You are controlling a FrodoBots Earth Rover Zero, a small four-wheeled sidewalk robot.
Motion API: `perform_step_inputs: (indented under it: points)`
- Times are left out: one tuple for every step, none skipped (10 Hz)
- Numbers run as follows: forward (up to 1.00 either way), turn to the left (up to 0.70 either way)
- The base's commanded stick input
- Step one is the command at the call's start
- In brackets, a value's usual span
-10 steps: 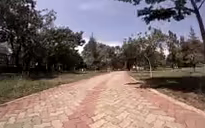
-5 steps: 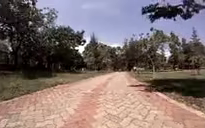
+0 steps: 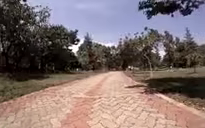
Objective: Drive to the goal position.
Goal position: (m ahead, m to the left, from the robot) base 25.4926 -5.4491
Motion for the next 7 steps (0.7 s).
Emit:
perform_step_inputs:
  points:
    - [0.7,0.0]
    - [0.7,0.0]
    - [0.7,-0.14]
    - [0.7,-0.32]
    - [0.7,-0.22]
    - [0.7,-0.03]
    - [0.7,0.0]
